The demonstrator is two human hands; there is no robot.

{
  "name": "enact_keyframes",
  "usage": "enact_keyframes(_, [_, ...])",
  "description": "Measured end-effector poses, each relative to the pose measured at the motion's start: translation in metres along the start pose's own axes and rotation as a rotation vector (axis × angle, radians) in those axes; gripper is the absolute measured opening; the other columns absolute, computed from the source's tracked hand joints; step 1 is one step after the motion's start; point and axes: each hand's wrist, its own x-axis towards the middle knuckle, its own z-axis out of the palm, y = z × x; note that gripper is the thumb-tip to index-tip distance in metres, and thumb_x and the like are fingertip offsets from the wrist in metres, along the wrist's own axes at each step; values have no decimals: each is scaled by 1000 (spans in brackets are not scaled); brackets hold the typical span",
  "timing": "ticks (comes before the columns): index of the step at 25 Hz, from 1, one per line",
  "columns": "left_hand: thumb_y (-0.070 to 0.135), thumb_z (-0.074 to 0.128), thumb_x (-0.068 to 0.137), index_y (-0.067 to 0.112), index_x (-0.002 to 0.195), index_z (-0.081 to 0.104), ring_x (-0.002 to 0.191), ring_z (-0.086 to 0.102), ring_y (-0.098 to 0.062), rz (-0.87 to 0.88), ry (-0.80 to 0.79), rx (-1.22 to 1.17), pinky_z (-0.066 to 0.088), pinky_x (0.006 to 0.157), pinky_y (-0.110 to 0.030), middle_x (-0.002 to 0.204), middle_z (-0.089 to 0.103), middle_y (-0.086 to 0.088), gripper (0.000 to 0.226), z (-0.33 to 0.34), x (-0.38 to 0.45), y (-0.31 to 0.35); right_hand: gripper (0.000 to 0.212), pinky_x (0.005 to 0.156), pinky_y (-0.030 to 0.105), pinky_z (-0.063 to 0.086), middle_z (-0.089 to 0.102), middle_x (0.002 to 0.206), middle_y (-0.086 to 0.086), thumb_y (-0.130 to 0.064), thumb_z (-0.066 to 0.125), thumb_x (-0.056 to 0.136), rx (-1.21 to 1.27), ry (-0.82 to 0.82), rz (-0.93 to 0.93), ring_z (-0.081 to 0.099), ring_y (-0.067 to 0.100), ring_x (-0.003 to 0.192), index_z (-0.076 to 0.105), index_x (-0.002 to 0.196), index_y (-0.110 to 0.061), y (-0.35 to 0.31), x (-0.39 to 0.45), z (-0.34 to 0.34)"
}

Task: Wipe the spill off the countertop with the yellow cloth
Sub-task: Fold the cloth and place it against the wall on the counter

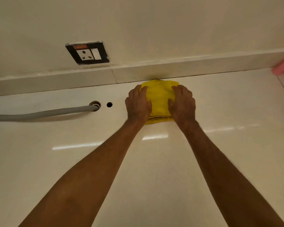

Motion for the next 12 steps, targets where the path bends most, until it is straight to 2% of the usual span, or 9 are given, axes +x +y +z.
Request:
enact_keyframes(2, [40,51,100,20,158,33,153,26,-29,102,-73,127,26,122,-51,169,25,-6,64,14,1,-7,58,122,48,34,37,167,15,-36,52,105,-83,-48,-47,33,36,154,43,156,-11,3,-1,19])
enact_keyframes(4, [44,46,102,19,159,32,156,20,-29,143,-135,171,21,124,-53,171,19,-5,63,24,1,-11,56,126,48,30,32,170,15,-39,46,107,-127,-68,-53,27,35,158,43,155,-9,7,0,34])
enact_keyframes(12, [47,42,105,18,160,31,157,19,-27,213,-148,122,16,126,-54,171,21,-6,63,10,-9,-22,59,129,52,26,29,171,17,-41,43,109,-75,-23,-61,25,36,160,38,159,-10,-1,-10,32])
